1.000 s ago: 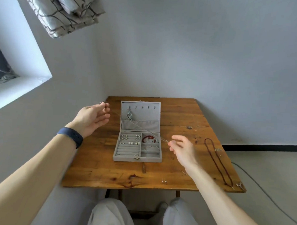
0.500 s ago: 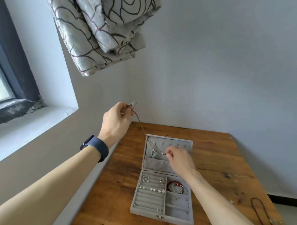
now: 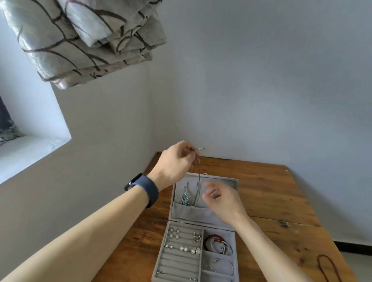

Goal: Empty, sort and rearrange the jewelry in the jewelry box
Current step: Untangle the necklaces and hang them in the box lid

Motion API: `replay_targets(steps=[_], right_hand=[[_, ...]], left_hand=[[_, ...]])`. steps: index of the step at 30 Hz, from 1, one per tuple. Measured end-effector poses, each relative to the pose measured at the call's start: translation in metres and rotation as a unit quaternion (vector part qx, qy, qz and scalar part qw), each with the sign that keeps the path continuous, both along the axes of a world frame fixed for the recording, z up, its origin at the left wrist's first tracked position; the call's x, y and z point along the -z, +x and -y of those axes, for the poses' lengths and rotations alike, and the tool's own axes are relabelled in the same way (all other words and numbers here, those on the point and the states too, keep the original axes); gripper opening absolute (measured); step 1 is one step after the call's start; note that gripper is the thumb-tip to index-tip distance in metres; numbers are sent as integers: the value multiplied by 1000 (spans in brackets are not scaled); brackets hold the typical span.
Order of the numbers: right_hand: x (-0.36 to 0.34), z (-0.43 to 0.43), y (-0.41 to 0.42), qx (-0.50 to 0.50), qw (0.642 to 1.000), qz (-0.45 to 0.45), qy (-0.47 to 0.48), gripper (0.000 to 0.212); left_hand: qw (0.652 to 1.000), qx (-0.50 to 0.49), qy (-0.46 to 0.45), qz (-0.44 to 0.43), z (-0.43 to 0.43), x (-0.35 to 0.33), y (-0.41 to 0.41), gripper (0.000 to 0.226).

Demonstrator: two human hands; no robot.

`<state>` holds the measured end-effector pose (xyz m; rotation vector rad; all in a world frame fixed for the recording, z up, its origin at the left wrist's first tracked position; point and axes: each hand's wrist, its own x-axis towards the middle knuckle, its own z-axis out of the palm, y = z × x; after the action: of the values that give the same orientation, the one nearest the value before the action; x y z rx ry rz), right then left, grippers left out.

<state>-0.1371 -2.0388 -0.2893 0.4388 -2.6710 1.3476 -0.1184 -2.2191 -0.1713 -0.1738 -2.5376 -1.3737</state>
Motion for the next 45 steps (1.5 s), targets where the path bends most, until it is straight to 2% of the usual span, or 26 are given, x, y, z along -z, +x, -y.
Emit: replay_targets(steps=[1, 3, 7, 10, 11, 13, 15, 18, 24, 27, 30, 33, 37, 40, 45], right_hand=[[-9, 1, -1, -3, 998, 17, -56, 27], [-25, 3, -2, -29, 993, 56, -100, 31], [-32, 2, -7, -52, 985, 87, -142, 17], [-29, 1, -9, 61, 973, 26, -219, 12], [-31, 0, -9, 99, 963, -6, -250, 17], [-41, 0, -9, 96, 958, -41, -266, 29], [-54, 3, -8, 2, 972, -26, -231, 35], [-68, 14, -6, -70, 985, -34, -152, 10], [-54, 13, -13, -11, 991, -71, -108, 10], [-29, 1, -13, -9, 996, -48, -68, 5], [-4, -10, -13, 11, 996, -89, 11, 11], [10, -12, -13, 26, 991, -96, 94, 14], [21, -2, -16, 23, 969, -37, 245, 19], [22, 4, -18, 16, 965, 1, 261, 13], [17, 7, -20, -10, 958, 38, 285, 15]], left_hand=[[1000, 5, -28, 3, -3, 3, -3, 14], [997, 12, -83, -1, -6, 9, -9, 15], [989, 14, -145, -14, -8, 20, -17, 14], [989, 26, -142, -12, -8, 20, -19, 14], [990, 34, -139, -15, -8, 17, -19, 14], [987, 45, -149, -29, -9, 7, -20, 14], [986, 44, -154, -48, -12, -7, -22, 14], [987, 28, -133, -87, -16, -27, -24, 13], [993, -3, -45, -109, -6, -28, -21, 13], [996, -33, 2, -78, 3, -13, -18, 13], [995, -70, 60, -43, 8, -1, -17, 13], [997, -62, 29, -38, 7, 10, -13, 15], [998, -44, -25, -34, 3, 29, -9, 14], [997, -58, -48, -21, 4, 41, -13, 16], [996, -55, -76, 5, 2, 69, -15, 14]])
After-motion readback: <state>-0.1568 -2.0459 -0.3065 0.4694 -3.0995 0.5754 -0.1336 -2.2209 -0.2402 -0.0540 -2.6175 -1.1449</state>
